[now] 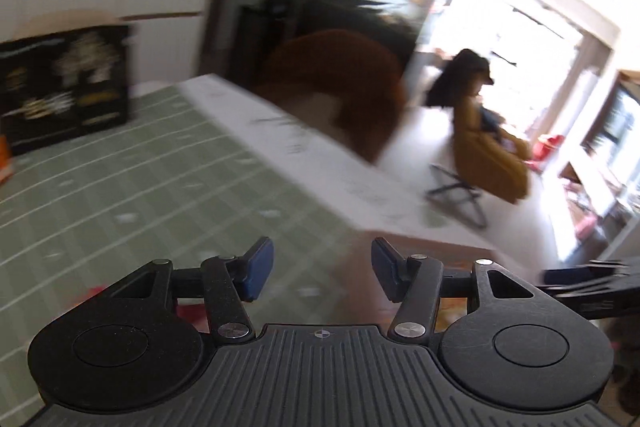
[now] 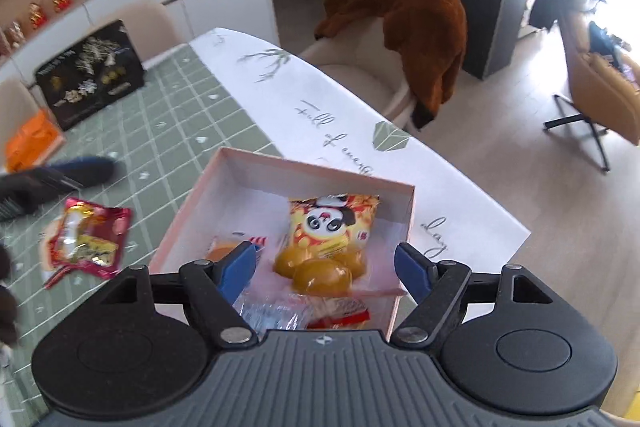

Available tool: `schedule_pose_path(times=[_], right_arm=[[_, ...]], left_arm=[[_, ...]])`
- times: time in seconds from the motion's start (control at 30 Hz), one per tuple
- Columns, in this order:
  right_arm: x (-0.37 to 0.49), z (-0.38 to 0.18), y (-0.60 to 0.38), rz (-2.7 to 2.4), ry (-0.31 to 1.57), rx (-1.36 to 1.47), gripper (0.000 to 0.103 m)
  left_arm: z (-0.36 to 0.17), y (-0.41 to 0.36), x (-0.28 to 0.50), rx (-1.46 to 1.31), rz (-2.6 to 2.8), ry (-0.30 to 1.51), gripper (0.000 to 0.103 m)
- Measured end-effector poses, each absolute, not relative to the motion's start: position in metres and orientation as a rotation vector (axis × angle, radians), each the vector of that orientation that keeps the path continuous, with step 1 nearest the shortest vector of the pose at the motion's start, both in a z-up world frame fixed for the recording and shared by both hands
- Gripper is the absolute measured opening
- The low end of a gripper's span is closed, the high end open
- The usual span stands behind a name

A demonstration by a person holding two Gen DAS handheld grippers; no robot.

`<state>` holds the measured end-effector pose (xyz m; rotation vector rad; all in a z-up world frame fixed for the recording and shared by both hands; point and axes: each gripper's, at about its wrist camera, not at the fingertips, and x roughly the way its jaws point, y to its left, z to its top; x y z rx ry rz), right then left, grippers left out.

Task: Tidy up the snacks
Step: 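Drop the candy bag into the pink box with the left gripper while the right drops the tray in, then grasp the red chicken snack packet with the right gripper while the left grasps the rice cracker packet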

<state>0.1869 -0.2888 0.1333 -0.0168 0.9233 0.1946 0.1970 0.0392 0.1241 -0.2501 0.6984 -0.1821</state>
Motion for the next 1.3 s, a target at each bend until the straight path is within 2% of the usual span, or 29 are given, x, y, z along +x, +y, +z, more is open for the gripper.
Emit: schedule_pose_path(times=[0.3,0.37,0.4,0.43,0.77,0.97,1.1,1.2,1.23,1.3], right_arm=[[0.167,0.14,-0.235,0.276,0.917,-0.082,0.08],[0.16,0.142,-0.218,0.301,0.93,-0.086,0.08],[0.156,0.144,-0.211,0.311,0.932,-0.085,0.08],[0.154,0.145,-0.203,0.317,0.934,-0.082,0.08],[0.16,0.111,-0.085,0.443,1.01,-0.108,0.081],[0.208,0.07,-0.027,0.392,1.094,-0.035,0.081],[0.237,0.046,-0.007,0.278,1.097,-0.022,0.081],[0.237,0.037,-0.004,0.284,1.102,-0.036,0.071],[0.23,0.038,-0.005,0.311,1.085,-0.048,0.065],[0.214,0.042,-0.01,0.372,1.064,-0.092,0.061]], left_arm=[[0.053,0.155,0.207,-0.301,0.079,0.832,0.058],[0.044,0.157,0.202,-0.319,0.049,0.865,0.046],[0.041,0.155,0.197,-0.32,0.026,0.871,0.034],[0.041,0.151,0.191,-0.316,0.006,0.868,0.03],[0.037,0.13,0.109,-0.355,-0.15,0.86,0.029],[0.053,0.168,0.064,-0.512,-0.003,0.742,0.029],[0.049,0.202,0.07,-0.546,0.147,0.74,0.029],[0.038,0.207,0.082,-0.54,0.165,0.78,0.029],[0.033,0.206,0.087,-0.536,0.152,0.798,0.029],[0.029,0.199,0.091,-0.508,0.11,0.808,0.029]])
